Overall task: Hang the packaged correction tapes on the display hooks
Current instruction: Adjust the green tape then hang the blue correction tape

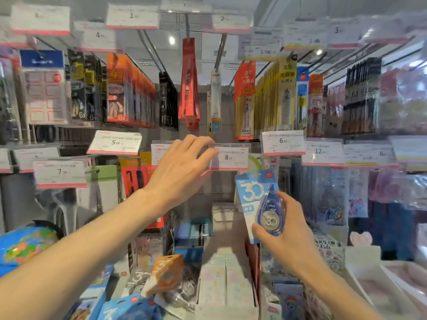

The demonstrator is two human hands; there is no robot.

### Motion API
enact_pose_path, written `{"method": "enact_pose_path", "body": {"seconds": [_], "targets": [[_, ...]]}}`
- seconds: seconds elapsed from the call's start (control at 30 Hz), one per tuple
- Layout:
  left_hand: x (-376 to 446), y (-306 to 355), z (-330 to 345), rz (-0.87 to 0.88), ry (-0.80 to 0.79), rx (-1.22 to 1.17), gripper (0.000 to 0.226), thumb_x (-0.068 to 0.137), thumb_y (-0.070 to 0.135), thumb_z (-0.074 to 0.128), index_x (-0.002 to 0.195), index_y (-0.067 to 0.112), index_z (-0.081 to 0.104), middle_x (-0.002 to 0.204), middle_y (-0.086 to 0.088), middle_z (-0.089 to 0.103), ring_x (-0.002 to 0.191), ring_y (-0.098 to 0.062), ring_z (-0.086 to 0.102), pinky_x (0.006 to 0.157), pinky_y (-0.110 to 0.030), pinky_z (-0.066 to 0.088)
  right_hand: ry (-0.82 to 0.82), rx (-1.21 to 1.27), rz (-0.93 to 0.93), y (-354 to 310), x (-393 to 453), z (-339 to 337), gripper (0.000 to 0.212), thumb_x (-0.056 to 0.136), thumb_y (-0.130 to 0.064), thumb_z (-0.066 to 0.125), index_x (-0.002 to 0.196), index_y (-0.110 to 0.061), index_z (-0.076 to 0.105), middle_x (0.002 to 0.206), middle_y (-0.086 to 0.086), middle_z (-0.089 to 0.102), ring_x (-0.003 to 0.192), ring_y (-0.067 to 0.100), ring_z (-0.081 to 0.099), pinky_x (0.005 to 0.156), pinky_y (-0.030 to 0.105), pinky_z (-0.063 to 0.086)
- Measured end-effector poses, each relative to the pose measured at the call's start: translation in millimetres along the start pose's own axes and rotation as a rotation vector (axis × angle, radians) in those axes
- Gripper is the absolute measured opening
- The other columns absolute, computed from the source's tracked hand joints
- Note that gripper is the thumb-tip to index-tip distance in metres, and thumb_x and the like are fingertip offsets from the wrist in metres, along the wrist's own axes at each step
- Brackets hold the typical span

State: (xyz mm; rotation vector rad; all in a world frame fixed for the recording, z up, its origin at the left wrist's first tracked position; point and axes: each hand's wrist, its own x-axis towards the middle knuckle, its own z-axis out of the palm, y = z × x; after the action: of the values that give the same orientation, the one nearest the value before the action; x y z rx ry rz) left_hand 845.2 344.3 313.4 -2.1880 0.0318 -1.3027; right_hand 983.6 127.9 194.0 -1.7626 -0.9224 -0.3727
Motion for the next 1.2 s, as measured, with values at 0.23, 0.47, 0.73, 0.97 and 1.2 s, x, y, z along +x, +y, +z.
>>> {"method": "enact_pose_path", "body": {"seconds": [0.23,0.47,0.73,0.97,1.2], "targets": [[2,-17,-10,0.066,0.054,-0.133,0.033,0.103,0.038,0.047,0.116,0.014,0.066,0.124,0.000,0.069,0.112,-0.027,0.061,0.079,-0.045,0.050,-0.024,-0.012,-0.065,-7,1,1,0.080,0.080,-0.034,0.079,0.139,-0.041,0.024,0.135,-0.016,0.039,0.116,0.000,0.049,0.086,0.013,0.043],[8,-22,-10,0.012,0.067,-0.226,0.037,0.104,0.039,0.042,0.117,0.015,0.066,0.107,0.002,0.074,0.104,-0.026,0.063,0.076,-0.046,0.049,-0.007,-0.023,-0.132,-30,15,20,0.084,0.081,-0.040,0.077,0.146,-0.035,0.023,0.134,-0.017,0.036,0.120,0.002,0.048,0.096,0.024,0.044],[7,-22,-11,-0.005,0.037,-0.232,0.039,0.104,0.041,0.041,0.120,0.015,0.065,0.111,0.002,0.073,0.106,-0.023,0.061,0.078,-0.042,0.050,-0.002,-0.009,-0.118,-46,36,45,0.082,0.082,-0.043,0.074,0.147,-0.031,0.025,0.141,-0.009,0.038,0.124,0.011,0.048,0.092,0.024,0.038],[6,-22,-14,-0.010,0.019,-0.246,0.042,0.104,0.042,0.040,0.121,0.015,0.066,0.112,0.003,0.073,0.106,-0.022,0.061,0.078,-0.042,0.049,0.023,-0.102,-0.128,-41,38,61,0.078,0.081,-0.047,0.072,0.144,-0.026,0.030,0.134,-0.005,0.041,0.119,0.013,0.049,0.090,0.026,0.041],[5,-21,-15,-0.007,0.012,-0.240,0.039,0.103,0.040,0.042,0.121,0.014,0.066,0.111,0.001,0.073,0.106,-0.023,0.062,0.077,-0.041,0.049,0.015,-0.238,-0.007,-41,58,89,0.087,0.083,-0.046,0.070,0.150,-0.017,0.022,0.140,0.011,0.042,0.116,0.031,0.057,0.089,0.037,0.050]]}}
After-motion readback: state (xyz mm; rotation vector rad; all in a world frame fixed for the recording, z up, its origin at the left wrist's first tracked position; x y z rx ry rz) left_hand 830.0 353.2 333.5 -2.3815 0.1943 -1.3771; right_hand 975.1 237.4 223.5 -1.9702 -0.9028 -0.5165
